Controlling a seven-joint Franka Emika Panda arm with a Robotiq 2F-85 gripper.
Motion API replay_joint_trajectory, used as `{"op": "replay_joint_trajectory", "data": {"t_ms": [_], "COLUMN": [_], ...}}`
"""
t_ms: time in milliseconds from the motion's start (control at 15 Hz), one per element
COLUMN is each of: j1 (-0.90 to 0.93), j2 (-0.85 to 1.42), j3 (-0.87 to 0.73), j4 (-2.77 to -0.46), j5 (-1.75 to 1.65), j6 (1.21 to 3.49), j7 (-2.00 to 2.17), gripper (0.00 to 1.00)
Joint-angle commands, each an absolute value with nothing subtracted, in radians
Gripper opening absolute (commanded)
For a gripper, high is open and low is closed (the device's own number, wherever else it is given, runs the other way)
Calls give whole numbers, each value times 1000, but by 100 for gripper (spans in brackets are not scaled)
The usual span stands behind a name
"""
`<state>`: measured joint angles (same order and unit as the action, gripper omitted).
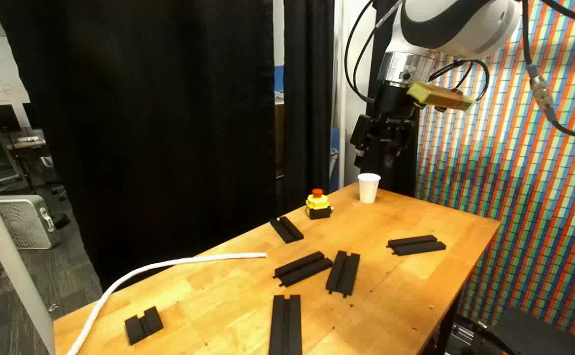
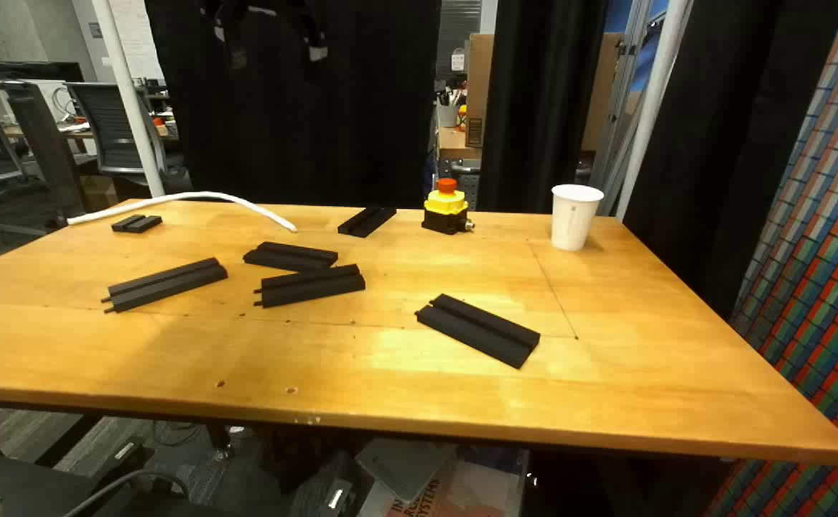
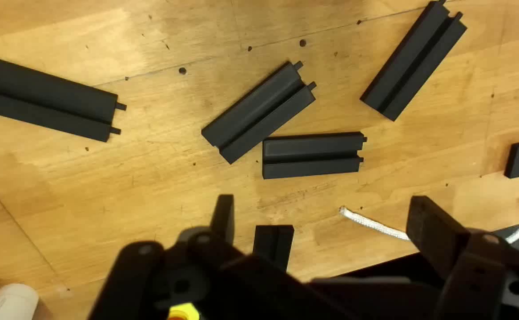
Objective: Connect the four black pieces together
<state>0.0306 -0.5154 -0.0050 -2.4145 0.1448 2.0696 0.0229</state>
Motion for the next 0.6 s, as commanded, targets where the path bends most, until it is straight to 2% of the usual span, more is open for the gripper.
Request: {"op": "replay_joint_trajectory", "data": {"t_ms": [0, 533], "j1": [28, 4], "j2": [-516, -517], "j3": [-3, -8], "j4": [-2407, -2410], "j5": [146, 128], "j6": [2068, 2092], "j7": [22, 38], "gripper": [100, 100]}}
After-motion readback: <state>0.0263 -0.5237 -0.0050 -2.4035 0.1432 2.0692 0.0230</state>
